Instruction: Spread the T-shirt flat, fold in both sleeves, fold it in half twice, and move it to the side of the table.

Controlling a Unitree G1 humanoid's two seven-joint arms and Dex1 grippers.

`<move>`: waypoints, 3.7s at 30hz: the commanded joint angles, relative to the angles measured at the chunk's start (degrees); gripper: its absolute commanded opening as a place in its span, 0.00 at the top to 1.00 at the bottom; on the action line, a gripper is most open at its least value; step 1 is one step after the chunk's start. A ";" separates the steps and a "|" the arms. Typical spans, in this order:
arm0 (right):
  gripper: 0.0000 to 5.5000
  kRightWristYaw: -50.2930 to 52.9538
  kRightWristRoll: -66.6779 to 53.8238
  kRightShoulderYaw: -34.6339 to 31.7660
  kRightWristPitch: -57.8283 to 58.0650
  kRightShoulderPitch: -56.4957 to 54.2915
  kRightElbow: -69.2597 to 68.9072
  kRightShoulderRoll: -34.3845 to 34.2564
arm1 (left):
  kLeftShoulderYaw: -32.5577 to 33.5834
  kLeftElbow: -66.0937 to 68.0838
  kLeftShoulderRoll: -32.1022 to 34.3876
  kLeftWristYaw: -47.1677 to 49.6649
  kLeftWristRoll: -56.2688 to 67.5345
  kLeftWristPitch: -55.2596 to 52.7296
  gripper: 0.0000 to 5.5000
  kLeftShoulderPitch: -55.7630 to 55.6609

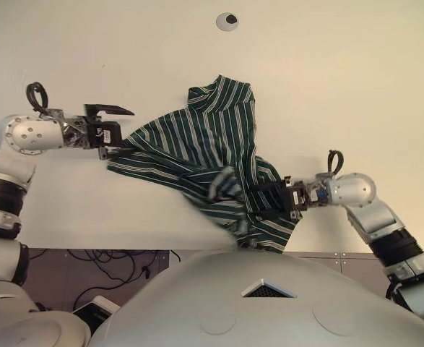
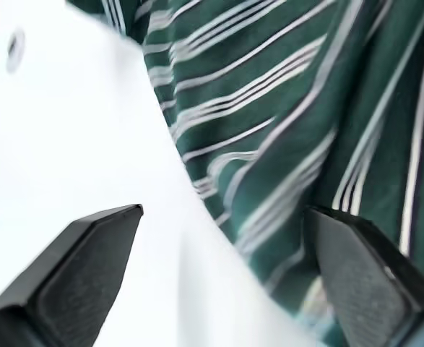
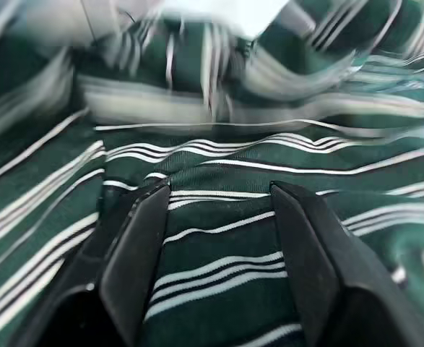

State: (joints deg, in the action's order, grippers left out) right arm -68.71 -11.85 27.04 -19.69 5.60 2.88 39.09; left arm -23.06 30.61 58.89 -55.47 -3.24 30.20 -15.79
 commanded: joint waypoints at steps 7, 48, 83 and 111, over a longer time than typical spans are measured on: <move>0.54 -2.33 -18.28 -14.96 12.84 -7.58 2.81 -3.49 | -1.09 -2.23 3.50 -5.78 -4.41 -7.78 0.25 7.95; 0.54 68.29 34.61 -15.35 -23.45 -33.44 43.71 -3.14 | 14.66 -24.34 -14.10 0.56 8.61 -5.73 0.25 18.14; 0.53 62.71 30.91 -17.71 -24.95 -24.72 32.00 -3.45 | 5.15 -18.73 -9.64 3.75 -5.30 -19.94 0.94 27.76; 0.53 23.42 6.80 -16.42 -2.32 -10.48 1.56 -0.10 | 25.19 -44.24 -11.21 -5.72 25.64 -8.62 0.99 24.37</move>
State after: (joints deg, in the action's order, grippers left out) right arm -44.28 -7.53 9.35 -20.82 -3.77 4.21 38.95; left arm 0.93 -12.20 46.75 -60.48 23.47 21.04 7.74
